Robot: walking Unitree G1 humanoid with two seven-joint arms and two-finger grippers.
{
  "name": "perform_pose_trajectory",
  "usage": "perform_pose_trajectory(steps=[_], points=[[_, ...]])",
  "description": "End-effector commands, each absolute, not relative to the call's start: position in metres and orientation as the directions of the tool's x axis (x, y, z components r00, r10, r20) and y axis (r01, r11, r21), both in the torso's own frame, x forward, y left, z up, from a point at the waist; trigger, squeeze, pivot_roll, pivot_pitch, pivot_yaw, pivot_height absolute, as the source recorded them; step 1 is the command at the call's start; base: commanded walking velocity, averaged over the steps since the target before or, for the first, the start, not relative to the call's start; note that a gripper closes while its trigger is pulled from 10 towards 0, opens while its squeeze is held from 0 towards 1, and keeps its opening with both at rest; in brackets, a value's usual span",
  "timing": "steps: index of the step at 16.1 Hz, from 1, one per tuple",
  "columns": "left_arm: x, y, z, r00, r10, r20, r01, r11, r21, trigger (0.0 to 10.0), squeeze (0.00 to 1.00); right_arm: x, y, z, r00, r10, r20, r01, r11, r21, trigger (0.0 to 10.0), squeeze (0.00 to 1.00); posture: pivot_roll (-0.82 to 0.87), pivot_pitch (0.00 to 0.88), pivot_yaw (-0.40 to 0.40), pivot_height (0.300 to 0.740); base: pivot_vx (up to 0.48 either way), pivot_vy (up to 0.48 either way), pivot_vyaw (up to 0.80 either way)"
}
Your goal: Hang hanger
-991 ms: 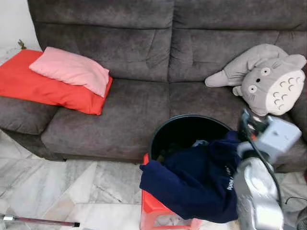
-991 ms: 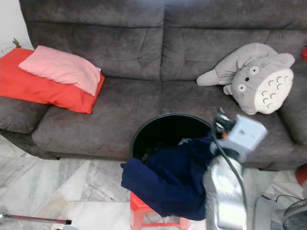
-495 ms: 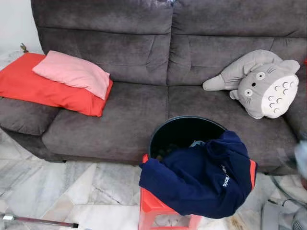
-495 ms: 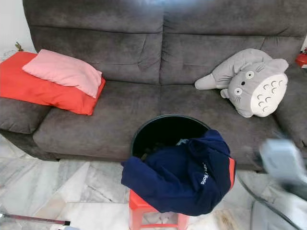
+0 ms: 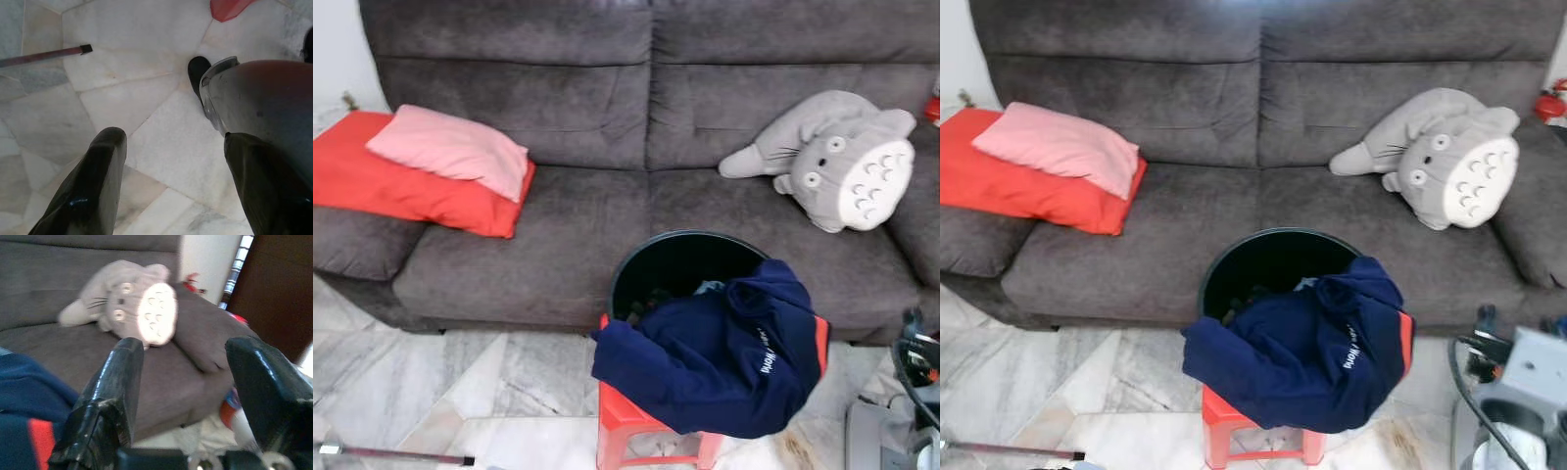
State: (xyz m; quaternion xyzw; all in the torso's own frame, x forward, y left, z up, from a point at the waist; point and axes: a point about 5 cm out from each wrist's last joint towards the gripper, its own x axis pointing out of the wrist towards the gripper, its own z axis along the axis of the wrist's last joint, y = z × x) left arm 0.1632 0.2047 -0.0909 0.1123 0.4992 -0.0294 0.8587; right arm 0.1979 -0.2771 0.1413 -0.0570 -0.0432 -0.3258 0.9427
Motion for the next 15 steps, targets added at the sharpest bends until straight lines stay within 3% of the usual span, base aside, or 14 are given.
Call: perform_pose_trajectory(steps=[1, 2, 3, 4, 5, 6, 8, 10, 11, 13, 15], points=[[0.162, 0.210, -0.091, 0.500, 0.062, -0.864, 0.144, 0.978, 0.154, 10.0, 0.00, 0.170, -0.297, 0.127, 0.610, -0.790, 0.068, 0.792, 0.606, -0.065, 10.0, 0.00, -0.14, 0.171, 0.014, 0.740, 0.000, 0.000, 0.00], [0.161, 0.211, -0.090, 0.499, 0.065, -0.864, 0.142, 0.978, 0.156, 10.0, 0.00, 0.162, -0.299, 0.123, 0.565, -0.824, 0.050, 0.825, 0.562, -0.052, 10.0, 0.00, -0.14, 0.171, 0.014, 0.740, 0.000, 0.000, 0.00], [0.159, 0.215, -0.091, 0.496, 0.073, -0.865, 0.141, 0.977, 0.163, 10.0, 0.00, 0.137, -0.298, 0.093, 0.472, -0.876, -0.097, 0.872, 0.480, -0.093, 10.0, 0.00, -0.14, 0.172, 0.015, 0.740, 0.000, 0.000, 0.00], [0.158, 0.216, -0.091, 0.494, 0.075, -0.866, 0.141, 0.976, 0.164, 10.0, 0.00, 0.128, -0.294, 0.074, 0.446, -0.873, -0.197, 0.879, 0.469, -0.087, 10.0, 0.00, -0.14, 0.172, 0.015, 0.740, 0.000, 0.000, 0.00], [0.157, 0.216, -0.091, 0.493, 0.075, -0.867, 0.141, 0.976, 0.164, 10.0, 0.00, 0.129, -0.284, 0.041, 0.486, -0.803, -0.346, 0.843, 0.535, -0.055, 10.0, 0.00, -0.14, 0.173, 0.015, 0.740, 0.000, 0.000, 0.00], [0.157, 0.215, -0.091, 0.492, 0.074, -0.867, 0.141, 0.976, 0.163, 10.0, 0.00, 0.130, -0.282, 0.031, 0.498, -0.776, -0.388, 0.826, 0.560, -0.060, 10.0, 0.00, -0.14, 0.173, 0.015, 0.740, 0.000, 0.000, 0.00], [0.157, 0.212, -0.092, 0.491, 0.064, -0.869, 0.142, 0.978, 0.153, 10.0, 0.00, 0.151, -0.260, -0.027, 0.580, -0.561, -0.591, 0.676, 0.736, -0.036, 10.0, 0.00, -0.14, 0.175, 0.013, 0.740, 0.000, 0.000, 0.00], [0.156, 0.210, -0.093, 0.495, 0.062, -0.867, 0.128, 0.981, 0.143, 10.0, 0.00, 0.160, -0.241, -0.059, 0.626, -0.335, -0.704, 0.545, 0.834, 0.087, 10.0, 0.00, -0.13, 0.167, 0.012, 0.740, 0.000, 0.000, 0.00], [0.156, 0.210, -0.093, 0.495, 0.062, -0.867, 0.128, 0.981, 0.143, 10.0, 0.00, 0.160, -0.241, -0.059, 0.626, -0.335, -0.704, 0.545, 0.834, 0.087, 10.0, 0.00, -0.13, 0.167, 0.012, 0.740, 0.000, 0.000, 0.00], [0.155, 0.208, -0.094, 0.491, 0.060, -0.869, 0.129, 0.982, 0.141, 10.0, 0.00, 0.141, -0.225, -0.084, 0.554, -0.196, -0.809, 0.395, 0.918, 0.048, 10.0, 0.00, -0.13, 0.172, 0.011, 0.740, 0.000, 0.000, 0.00], [0.155, 0.207, -0.094, 0.492, 0.062, -0.868, 0.120, 0.983, 0.138, 10.0, 0.00, 0.127, -0.231, -0.092, 0.491, -0.230, -0.840, 0.463, 0.886, 0.028, 10.0, 0.00, -0.11, 0.167, 0.018, 0.740, 0.000, 0.000, 0.00]])
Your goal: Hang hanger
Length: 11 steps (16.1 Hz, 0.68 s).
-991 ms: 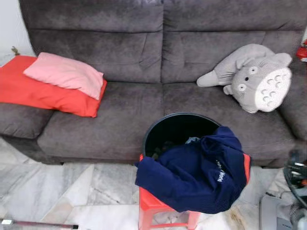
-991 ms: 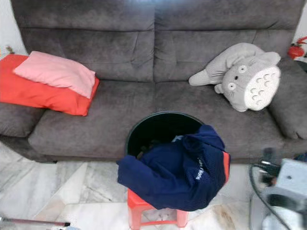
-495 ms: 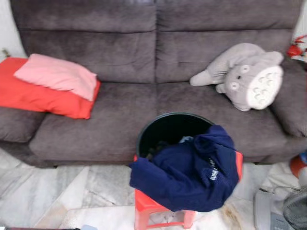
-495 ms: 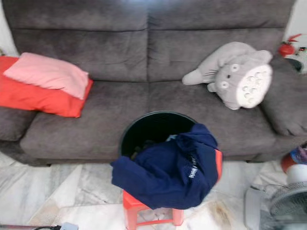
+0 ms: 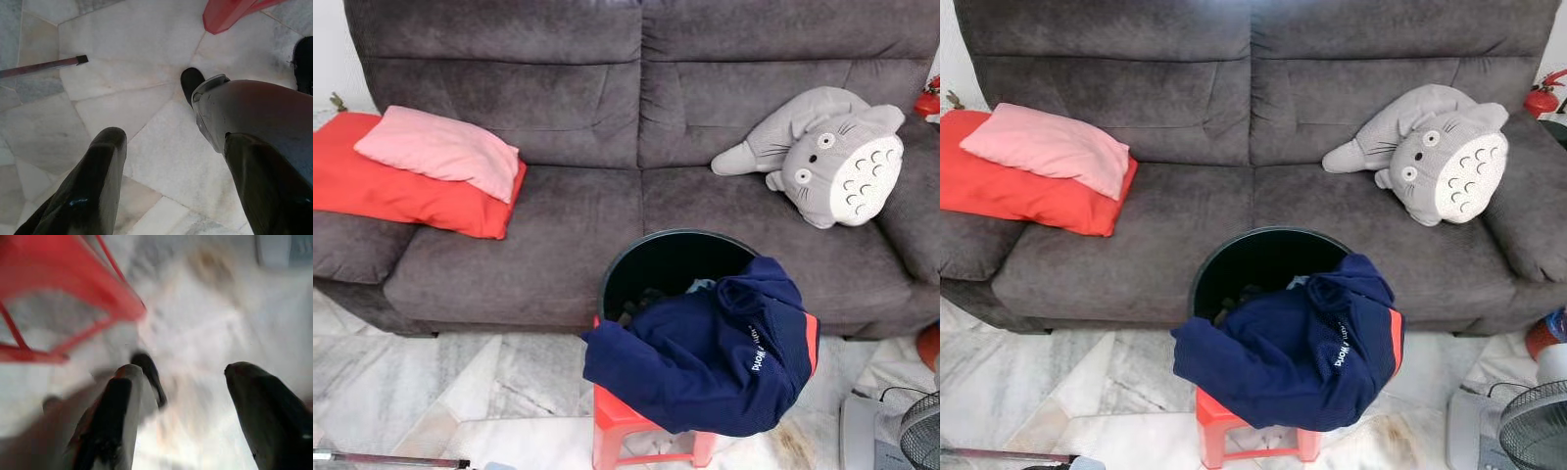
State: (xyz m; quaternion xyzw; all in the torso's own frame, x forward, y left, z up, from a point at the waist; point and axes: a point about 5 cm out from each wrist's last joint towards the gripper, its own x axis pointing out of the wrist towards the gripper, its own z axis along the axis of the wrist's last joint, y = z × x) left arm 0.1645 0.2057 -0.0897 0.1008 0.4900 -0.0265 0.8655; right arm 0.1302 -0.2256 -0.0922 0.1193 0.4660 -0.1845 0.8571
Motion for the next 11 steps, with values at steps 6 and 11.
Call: perform_pose_trajectory(steps=[6, 11], points=[[0.155, 0.210, -0.093, 0.491, 0.059, -0.869, 0.119, 0.984, 0.134, 10.0, 0.00, 0.138, -0.239, -0.088, 0.567, -0.237, -0.789, 0.356, 0.934, -0.025, 10.0, 0.00, -0.12, 0.155, 0.020, 0.740, 0.000, 0.000, 0.00], [0.160, 0.204, -0.092, 0.506, 0.038, -0.862, 0.106, 0.989, 0.106, 10.0, 0.00, 0.138, -0.246, -0.087, 0.578, -0.236, -0.781, 0.370, 0.929, -0.008, 10.0, 0.00, -0.15, 0.051, 0.006, 0.740, 0.000, 0.000, 0.00]])
